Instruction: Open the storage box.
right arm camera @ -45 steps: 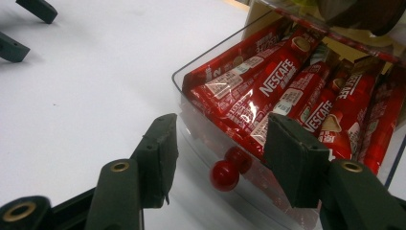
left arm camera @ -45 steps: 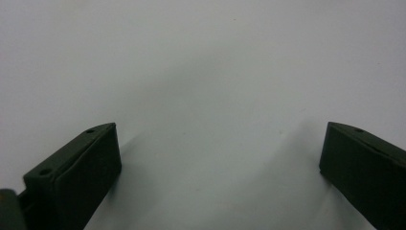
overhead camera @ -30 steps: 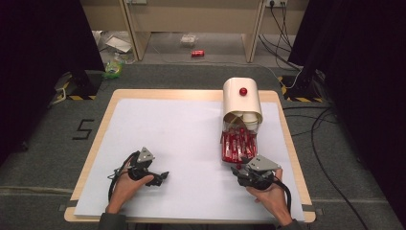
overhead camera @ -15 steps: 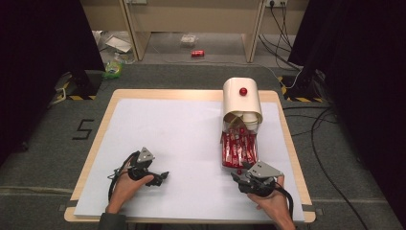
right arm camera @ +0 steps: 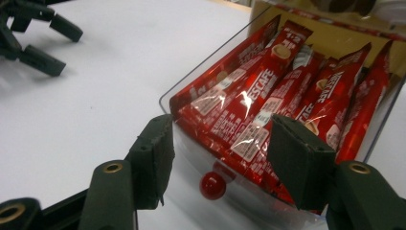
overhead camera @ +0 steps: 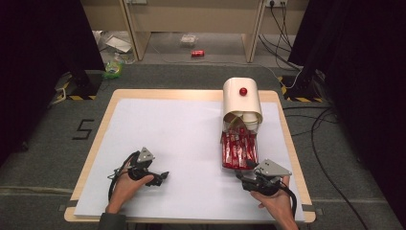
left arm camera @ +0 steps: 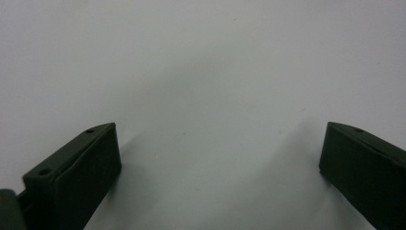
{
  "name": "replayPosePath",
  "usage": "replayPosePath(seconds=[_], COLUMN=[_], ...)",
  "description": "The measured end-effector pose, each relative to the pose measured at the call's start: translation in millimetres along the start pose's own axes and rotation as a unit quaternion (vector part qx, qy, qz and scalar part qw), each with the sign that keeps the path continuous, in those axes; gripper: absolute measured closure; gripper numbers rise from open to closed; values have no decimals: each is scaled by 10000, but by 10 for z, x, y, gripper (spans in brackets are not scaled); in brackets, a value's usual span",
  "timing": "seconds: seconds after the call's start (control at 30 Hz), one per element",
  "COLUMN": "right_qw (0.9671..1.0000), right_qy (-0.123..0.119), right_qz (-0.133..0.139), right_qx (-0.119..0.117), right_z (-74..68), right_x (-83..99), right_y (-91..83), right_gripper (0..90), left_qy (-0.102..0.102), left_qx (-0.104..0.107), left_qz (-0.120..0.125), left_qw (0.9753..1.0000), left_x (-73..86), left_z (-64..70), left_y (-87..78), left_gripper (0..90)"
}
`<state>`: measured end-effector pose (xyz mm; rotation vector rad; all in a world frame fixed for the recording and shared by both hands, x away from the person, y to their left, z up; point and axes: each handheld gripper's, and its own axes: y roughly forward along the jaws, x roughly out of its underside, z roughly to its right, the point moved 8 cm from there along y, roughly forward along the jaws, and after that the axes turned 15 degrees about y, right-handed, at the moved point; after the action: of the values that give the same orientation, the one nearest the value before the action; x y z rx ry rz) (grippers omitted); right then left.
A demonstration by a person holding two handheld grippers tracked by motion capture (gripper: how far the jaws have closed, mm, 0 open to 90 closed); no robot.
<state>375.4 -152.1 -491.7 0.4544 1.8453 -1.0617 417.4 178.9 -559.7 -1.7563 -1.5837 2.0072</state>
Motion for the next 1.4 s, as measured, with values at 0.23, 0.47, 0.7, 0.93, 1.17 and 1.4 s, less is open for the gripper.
replayPosePath(seconds=[0.23, 0.47, 0.7, 0.93, 1.17, 1.4], right_qw=[9999, 9995, 9995, 9993, 9993, 9992], right_qy=[98, 242, 274, 340, 335, 354], right_qz=[93, 213, 173, 140, 164, 159], right_qx=[7, 7, 8, -26, 35, 101], right_z=[11, 3, 5, 1, 44, 90], right_x=[-72, -180, -212, -241, -294, -361], right_y=[-3, 59, 171, 248, 298, 346], right_gripper=[411, 407, 400, 396, 391, 391], left_qy=[-5, -10, -9, -4, -4, -8], left_qx=[6, 12, 9, 9, 9, 7], left_qz=[2, -1, 4, 3, 3, 2], left_qw=[10000, 10000, 10000, 10000, 10000, 10000], left_x=[0, 0, -1, -1, -1, -1], left_z=[0, -1, -1, -1, -1, -1], left_y=[0, 0, 1, 2, 2, 1], left_gripper=[0, 0, 0, 0, 0, 0])
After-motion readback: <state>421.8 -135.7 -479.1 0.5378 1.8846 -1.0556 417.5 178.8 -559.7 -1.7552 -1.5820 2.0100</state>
